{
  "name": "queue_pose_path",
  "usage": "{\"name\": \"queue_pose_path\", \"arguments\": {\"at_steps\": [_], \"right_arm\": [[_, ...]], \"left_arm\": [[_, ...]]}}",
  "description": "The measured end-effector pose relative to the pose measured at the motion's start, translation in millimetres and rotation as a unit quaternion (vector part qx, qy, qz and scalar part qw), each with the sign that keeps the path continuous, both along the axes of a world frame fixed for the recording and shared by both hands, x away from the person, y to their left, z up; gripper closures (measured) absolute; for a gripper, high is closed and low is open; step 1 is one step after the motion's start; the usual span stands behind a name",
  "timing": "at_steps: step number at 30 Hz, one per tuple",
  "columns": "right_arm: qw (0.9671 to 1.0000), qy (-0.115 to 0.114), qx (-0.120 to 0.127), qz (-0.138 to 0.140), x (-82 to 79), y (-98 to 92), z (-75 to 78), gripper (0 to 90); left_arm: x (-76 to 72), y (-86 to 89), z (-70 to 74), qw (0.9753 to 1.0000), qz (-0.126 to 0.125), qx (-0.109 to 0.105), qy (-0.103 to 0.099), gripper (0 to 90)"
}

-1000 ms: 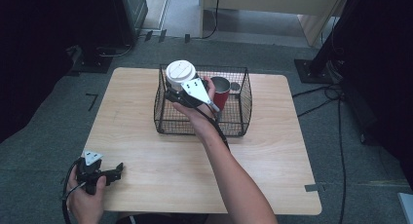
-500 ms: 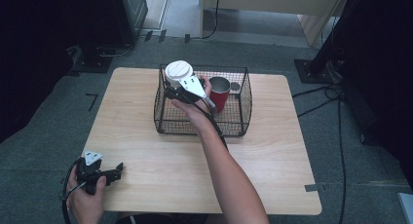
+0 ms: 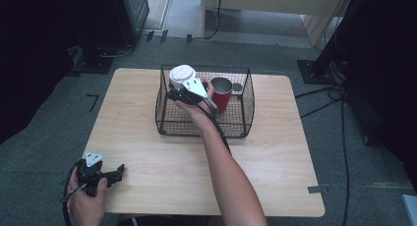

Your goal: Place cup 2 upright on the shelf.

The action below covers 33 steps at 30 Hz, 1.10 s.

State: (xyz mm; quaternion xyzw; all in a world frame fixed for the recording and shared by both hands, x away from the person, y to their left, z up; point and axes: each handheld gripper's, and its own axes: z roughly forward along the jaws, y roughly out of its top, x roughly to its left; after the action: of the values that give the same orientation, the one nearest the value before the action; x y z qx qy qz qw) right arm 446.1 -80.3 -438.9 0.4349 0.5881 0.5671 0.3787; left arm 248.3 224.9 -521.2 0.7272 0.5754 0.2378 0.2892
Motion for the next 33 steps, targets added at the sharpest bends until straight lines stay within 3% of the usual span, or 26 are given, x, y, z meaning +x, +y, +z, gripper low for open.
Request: {"name": "queue_pose_path", "arguments": {"at_steps": [9,16,22,30,33], "right_arm": [[0.9998,0.020,-0.005,0.003,4.5,-2.8,-7.7,15.7],[0.9991,0.032,-0.027,0.010,4.9,-1.2,-11.2,15.6],[0.9985,0.042,-0.032,0.014,4.6,-1.3,-11.4,15.1],[0.9977,0.038,-0.049,0.030,2.4,-2.3,-9.8,6.7],[0.9978,0.037,-0.041,0.037,1.3,-4.0,-7.5,0.9]], "left_arm": [[0.0,-0.1,-0.1,1.0000,0.001,-0.001,0.000,0.0],[0.0,-0.1,-0.1,1.0000,0.000,0.000,0.000,0.0],[0.0,0.0,-0.1,1.0000,0.000,0.000,0.000,0.0],[0.1,0.1,0.0,1.0000,0.000,0.001,0.000,0.0],[0.0,0.1,0.0,1.0000,-0.001,0.001,0.000,0.0]]}}
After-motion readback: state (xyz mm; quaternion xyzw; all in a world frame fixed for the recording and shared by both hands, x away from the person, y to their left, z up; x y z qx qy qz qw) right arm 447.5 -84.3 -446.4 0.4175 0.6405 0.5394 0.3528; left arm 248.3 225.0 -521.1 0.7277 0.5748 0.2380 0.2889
